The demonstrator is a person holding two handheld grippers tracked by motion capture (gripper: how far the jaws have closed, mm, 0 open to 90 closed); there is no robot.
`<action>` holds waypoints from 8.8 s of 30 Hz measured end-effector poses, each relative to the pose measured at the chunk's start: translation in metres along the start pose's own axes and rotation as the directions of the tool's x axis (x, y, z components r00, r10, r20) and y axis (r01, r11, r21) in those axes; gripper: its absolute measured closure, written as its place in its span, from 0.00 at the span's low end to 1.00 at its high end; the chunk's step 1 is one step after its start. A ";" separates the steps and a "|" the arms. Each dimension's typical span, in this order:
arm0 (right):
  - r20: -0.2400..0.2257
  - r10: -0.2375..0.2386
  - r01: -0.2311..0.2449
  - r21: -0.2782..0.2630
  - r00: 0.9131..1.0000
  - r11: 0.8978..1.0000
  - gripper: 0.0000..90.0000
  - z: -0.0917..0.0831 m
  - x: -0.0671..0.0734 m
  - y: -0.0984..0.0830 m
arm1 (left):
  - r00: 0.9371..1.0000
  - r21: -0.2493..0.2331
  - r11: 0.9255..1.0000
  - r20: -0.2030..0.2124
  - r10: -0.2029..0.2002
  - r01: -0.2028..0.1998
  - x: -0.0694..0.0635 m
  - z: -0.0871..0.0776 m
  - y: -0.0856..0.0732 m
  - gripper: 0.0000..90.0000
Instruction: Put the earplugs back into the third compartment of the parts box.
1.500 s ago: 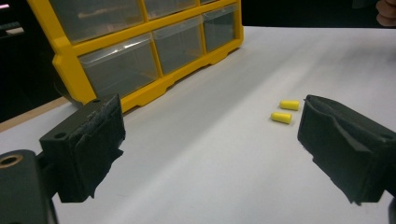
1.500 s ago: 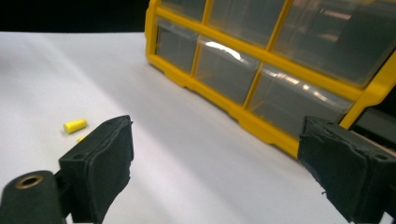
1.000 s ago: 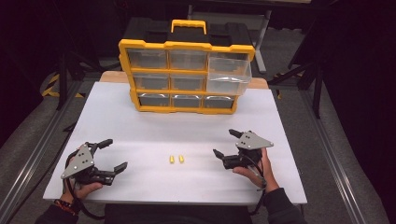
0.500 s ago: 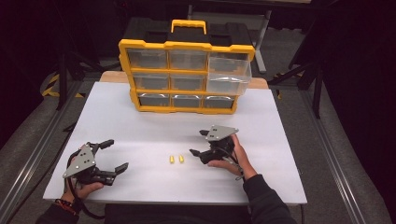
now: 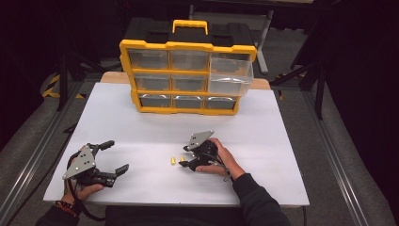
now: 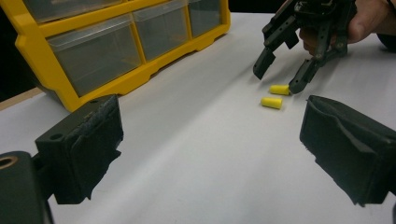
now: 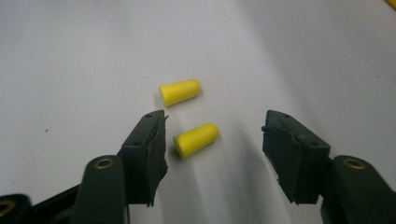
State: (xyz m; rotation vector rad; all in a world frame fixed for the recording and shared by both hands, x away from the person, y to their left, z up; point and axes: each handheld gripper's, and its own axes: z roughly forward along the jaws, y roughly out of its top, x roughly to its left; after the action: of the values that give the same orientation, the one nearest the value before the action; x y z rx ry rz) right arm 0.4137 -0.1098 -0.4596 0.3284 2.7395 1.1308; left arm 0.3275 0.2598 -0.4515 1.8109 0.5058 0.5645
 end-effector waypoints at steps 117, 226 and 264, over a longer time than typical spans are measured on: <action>0.526 0.087 0.189 -0.449 0.846 0.873 0.82 -0.207 -0.013 0.049 | 0.999 0.003 1.000 0.018 -0.029 0.029 0.003 0.004 -0.004 0.08; 0.561 0.119 0.188 -0.458 0.819 0.869 0.23 -0.192 0.005 0.044 | 0.999 0.006 1.000 0.028 -0.023 0.023 0.001 0.004 -0.005 0.08; 0.042 -0.018 0.022 -0.103 0.999 0.994 0.33 -0.003 0.012 0.015 | 1.000 0.005 1.000 0.028 -0.014 0.014 0.001 0.003 -0.004 0.08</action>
State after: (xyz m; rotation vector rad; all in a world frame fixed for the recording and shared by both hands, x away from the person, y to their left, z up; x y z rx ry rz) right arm 0.4036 -0.0983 -0.4479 0.3058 2.6316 1.2413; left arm 0.3301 0.2589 -0.4560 1.8159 0.5005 0.5284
